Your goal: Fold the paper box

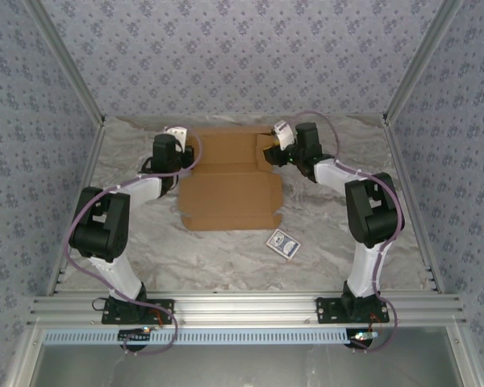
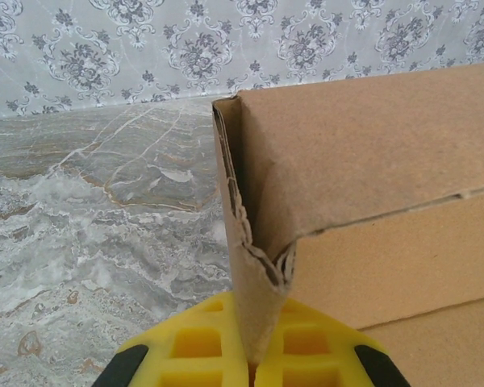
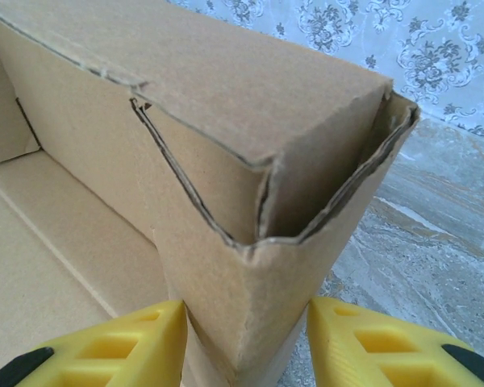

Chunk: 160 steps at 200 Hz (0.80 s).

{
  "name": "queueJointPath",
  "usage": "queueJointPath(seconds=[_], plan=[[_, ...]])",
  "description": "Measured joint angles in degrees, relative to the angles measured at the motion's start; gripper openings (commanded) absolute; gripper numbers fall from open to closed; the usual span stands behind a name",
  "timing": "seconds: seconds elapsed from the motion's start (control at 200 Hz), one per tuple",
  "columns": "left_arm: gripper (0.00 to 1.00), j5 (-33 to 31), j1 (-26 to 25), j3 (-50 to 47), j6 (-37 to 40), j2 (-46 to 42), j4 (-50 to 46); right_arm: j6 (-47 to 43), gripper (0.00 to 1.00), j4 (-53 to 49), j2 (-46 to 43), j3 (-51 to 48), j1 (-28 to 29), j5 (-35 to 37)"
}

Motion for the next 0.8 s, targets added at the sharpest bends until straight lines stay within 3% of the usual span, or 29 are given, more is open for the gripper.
queueJointPath(seconds=[0.335,0.445,0.8], plan=[[0.03,0.09,0.17,0.0,0.0,0.0,0.0,4.72,0.37,0.76,0.02,0.07,3.76,13.53],[0.03,0.09,0.17,0.0,0.0,0.0,0.0,7.13,0.32,-0.26,0.55,1.42,5.64,20.61],[0.03,0.96,-0.24,0.15,0.0,0.0,0.0,15.91,0.27,-5.9,3.72,6.91,10.45,42.1]])
